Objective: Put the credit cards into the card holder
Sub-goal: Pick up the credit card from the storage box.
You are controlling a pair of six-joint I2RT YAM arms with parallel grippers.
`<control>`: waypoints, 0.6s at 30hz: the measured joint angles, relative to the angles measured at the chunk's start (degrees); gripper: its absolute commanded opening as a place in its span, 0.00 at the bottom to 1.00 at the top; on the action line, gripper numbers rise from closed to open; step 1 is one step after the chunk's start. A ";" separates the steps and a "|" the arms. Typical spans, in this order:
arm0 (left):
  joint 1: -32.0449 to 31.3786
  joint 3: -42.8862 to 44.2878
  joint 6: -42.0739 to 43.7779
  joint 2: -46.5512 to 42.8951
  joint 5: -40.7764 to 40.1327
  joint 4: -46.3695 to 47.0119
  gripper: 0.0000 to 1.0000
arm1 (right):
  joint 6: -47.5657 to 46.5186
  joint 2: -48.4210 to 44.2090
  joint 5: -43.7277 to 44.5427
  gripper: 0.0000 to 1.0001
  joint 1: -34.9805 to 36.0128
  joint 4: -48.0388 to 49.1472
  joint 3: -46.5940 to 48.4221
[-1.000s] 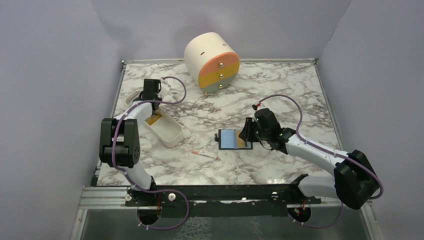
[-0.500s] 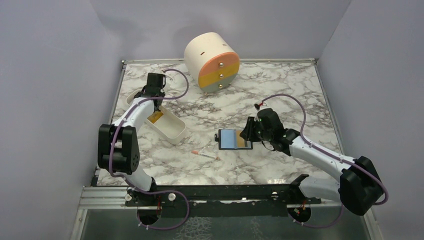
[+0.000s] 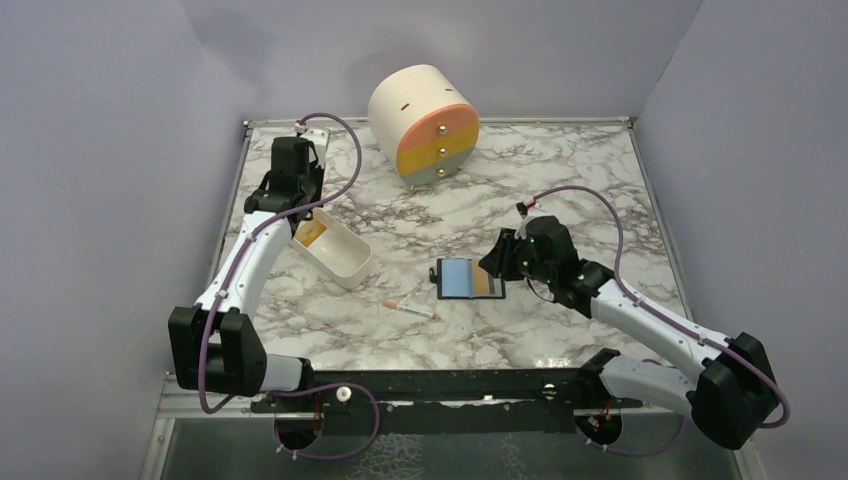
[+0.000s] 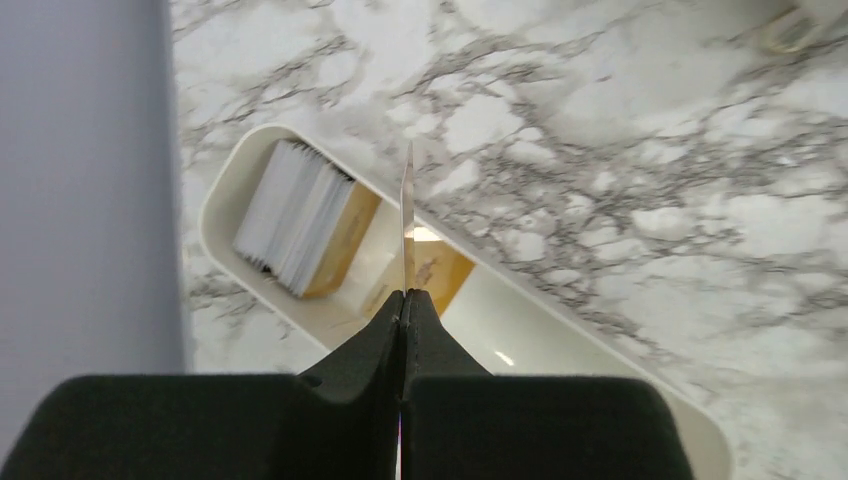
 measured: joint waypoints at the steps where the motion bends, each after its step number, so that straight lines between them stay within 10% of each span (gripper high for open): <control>1: 0.00 0.02 -1.57 -0.72 2.38 -0.07 0.00 | 0.37 -0.52 -0.52 0.30 0.00 0.24 0.00; 18: -0.63 -12.76 -38.05 -7.98 50.60 16.55 0.00 | 12.11 -3.26 -18.58 0.48 0.00 19.82 -1.11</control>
